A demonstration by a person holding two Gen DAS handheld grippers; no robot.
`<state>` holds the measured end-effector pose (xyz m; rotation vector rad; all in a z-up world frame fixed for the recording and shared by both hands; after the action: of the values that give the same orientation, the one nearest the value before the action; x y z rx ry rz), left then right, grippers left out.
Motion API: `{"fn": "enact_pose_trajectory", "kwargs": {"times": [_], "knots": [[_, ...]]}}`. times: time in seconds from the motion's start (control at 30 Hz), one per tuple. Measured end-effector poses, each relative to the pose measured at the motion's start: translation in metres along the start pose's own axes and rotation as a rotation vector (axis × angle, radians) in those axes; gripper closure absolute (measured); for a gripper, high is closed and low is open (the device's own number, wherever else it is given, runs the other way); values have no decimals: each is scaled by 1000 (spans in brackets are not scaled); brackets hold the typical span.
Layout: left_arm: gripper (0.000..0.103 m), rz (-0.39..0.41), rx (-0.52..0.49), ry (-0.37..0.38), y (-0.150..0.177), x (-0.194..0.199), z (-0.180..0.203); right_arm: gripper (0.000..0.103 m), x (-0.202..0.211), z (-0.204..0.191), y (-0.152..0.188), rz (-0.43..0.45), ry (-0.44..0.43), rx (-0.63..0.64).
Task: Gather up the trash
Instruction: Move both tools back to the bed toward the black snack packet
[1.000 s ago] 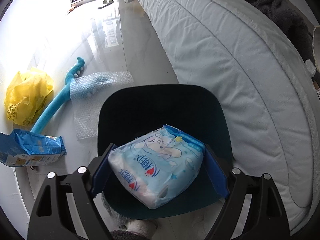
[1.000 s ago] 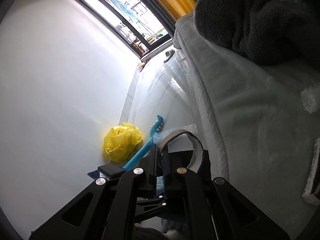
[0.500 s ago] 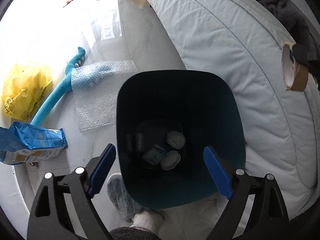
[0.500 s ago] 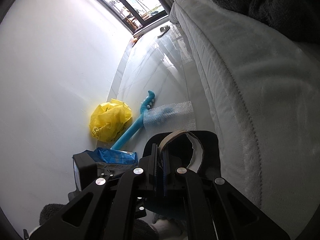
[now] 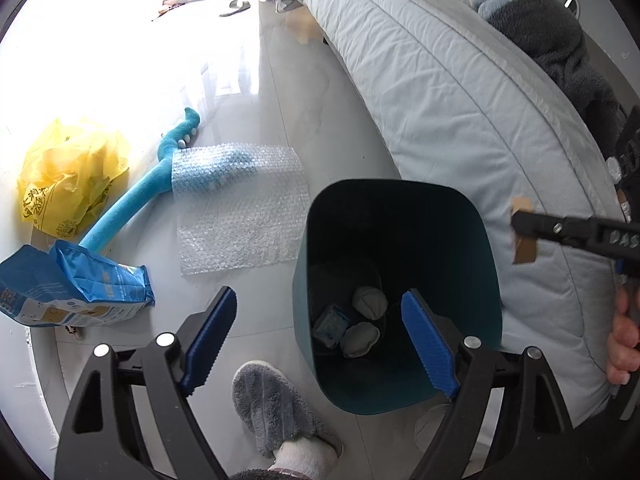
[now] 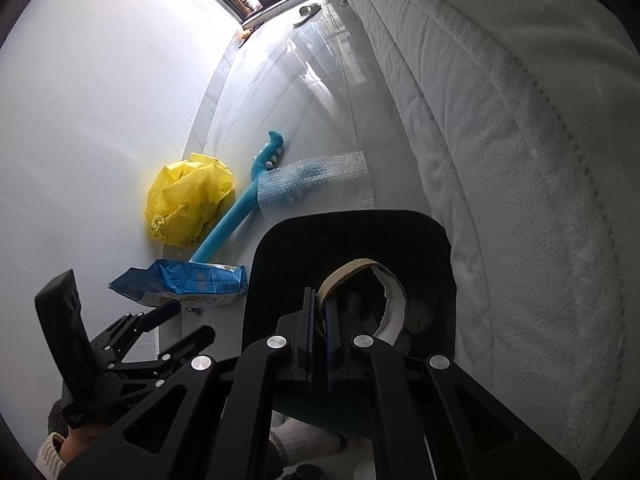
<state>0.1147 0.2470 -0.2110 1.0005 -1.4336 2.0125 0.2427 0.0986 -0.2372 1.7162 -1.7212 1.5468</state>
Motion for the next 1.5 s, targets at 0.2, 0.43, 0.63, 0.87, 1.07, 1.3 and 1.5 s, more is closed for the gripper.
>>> {"fn": "enact_pose_trajectory", "kwargs": {"times": [0.2,0.43,0.63,0.87,1.07,1.3,1.5], "knots": [[23,42,-13,0,-5,10,-7,98,-28,-3,15,-77,22,-2],[27,75,-20,9,-8,16,-12,98,-57,1,46,-228,87,22],[29,154,-2,25,-24,29,-8,49,-67,10,63,-273,78,-2],[29,304,-12,46,-56,67,7,49,-58,0,55,-244,49,38],[30,417,-20,88,-82,100,32,49,-29,-13,34,-171,-2,99],[31,477,-55,134,-96,119,67,43,17,-16,9,-56,-13,156],[31,488,-104,153,-97,128,95,42,54,-7,-2,53,-34,197]]}}
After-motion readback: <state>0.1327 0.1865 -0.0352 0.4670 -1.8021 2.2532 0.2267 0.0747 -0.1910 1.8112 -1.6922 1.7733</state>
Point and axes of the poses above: each gripper's, at about its wrist camera, not at the fingertips, and x roughly against the way its jaws point, z to its right, y to its underside, the point moved 3 cm from there along -x, roughly the way its jaws point, and after that the axes turned 13 degrees about z, right-handed, at the moved point
